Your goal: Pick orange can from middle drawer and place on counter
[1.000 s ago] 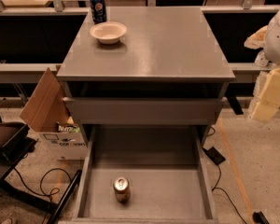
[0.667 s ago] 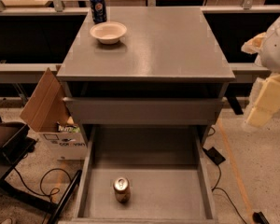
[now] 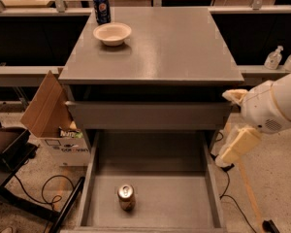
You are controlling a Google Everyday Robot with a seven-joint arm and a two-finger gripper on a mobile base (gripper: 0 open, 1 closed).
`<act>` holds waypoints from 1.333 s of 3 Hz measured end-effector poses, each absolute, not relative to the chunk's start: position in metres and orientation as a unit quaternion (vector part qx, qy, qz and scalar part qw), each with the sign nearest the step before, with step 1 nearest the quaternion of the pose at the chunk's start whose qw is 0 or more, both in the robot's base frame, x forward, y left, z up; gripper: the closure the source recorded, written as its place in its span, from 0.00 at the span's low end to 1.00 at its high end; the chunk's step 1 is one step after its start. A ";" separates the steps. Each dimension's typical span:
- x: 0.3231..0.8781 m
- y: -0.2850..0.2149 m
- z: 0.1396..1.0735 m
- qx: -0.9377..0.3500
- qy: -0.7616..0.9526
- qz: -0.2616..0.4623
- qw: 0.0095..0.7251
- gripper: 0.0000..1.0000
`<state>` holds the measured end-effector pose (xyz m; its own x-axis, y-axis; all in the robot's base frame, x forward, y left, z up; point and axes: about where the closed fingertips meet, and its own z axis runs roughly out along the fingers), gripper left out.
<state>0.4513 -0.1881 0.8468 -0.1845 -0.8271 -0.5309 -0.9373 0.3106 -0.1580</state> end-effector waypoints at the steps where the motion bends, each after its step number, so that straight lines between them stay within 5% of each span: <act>1: 0.471 -0.162 0.799 -0.568 0.742 0.151 0.322 0.00; 4: 0.472 -0.115 0.727 -0.565 0.726 0.205 0.334 0.00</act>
Offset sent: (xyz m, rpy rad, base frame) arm 0.0178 0.0706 -0.1217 0.2341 -0.0218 0.0366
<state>0.4722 -0.1151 0.7268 -0.1388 -0.6827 -0.7174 -0.9572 0.2784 -0.0797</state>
